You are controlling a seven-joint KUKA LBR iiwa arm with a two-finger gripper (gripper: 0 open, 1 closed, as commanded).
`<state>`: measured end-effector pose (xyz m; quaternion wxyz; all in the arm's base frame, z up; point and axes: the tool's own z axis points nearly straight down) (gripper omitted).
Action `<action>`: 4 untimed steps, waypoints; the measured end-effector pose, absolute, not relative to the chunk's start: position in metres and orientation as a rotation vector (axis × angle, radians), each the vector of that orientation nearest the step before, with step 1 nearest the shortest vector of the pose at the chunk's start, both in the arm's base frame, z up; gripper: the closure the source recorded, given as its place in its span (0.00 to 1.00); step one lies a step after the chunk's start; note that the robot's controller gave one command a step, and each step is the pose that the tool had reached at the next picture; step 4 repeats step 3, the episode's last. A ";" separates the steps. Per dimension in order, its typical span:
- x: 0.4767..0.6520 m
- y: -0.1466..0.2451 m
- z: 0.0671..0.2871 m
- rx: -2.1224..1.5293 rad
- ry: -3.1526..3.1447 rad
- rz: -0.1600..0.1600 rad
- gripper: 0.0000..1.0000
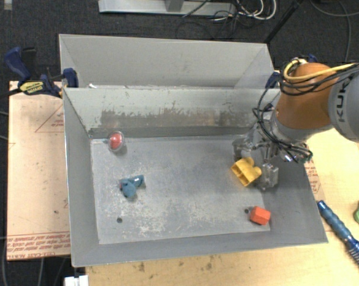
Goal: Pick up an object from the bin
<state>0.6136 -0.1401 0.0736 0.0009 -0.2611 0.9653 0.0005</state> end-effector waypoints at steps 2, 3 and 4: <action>0.573 -0.119 0.165 -0.508 3.093 -0.001 1.00; 0.592 -0.116 0.306 -0.492 3.089 -0.006 1.00; 0.592 -0.116 0.306 -0.492 3.089 -0.006 1.00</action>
Offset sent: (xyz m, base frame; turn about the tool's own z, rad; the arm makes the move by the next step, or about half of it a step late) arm 0.0000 0.0000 0.0000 0.0000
